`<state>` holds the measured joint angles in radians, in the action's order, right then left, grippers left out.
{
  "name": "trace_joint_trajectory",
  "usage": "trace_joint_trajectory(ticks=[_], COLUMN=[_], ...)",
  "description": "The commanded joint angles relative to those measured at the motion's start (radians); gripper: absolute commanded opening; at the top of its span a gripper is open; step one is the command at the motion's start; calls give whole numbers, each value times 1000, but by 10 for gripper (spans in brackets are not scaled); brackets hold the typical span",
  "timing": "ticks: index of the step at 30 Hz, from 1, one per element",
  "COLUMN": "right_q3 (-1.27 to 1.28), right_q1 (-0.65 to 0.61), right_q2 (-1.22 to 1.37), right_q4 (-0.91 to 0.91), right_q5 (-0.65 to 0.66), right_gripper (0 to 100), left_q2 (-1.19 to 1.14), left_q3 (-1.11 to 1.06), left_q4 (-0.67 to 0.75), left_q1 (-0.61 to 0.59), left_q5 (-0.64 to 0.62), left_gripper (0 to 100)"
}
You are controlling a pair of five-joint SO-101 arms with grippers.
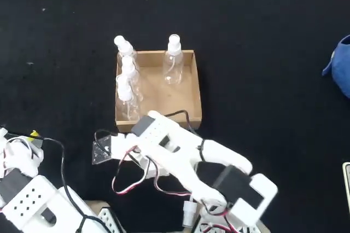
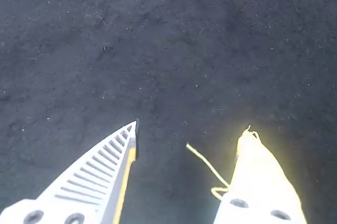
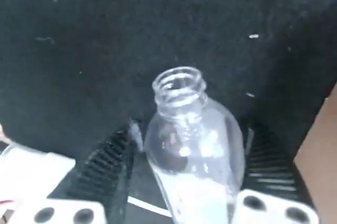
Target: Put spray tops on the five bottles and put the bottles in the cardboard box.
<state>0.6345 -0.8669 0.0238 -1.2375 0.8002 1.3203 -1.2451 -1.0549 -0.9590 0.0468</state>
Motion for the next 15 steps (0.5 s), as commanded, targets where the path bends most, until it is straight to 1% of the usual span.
trace_joint_trajectory(ticks=[1,8,15], right_q3=[-99,-119,-125], right_q1=[-14,-12,34], right_q2=[22,104,107], right_q4=[-41,-35,-34], right_q5=[-9,-8,2], right_gripper=[269,266,264], left_q2=[5,5,5], left_q3=[62,61,59], left_q4=[8,6,6], left_q1=[-12,-12,-12], left_q5=[-6,-6,-6], left_gripper=[184,184,184])
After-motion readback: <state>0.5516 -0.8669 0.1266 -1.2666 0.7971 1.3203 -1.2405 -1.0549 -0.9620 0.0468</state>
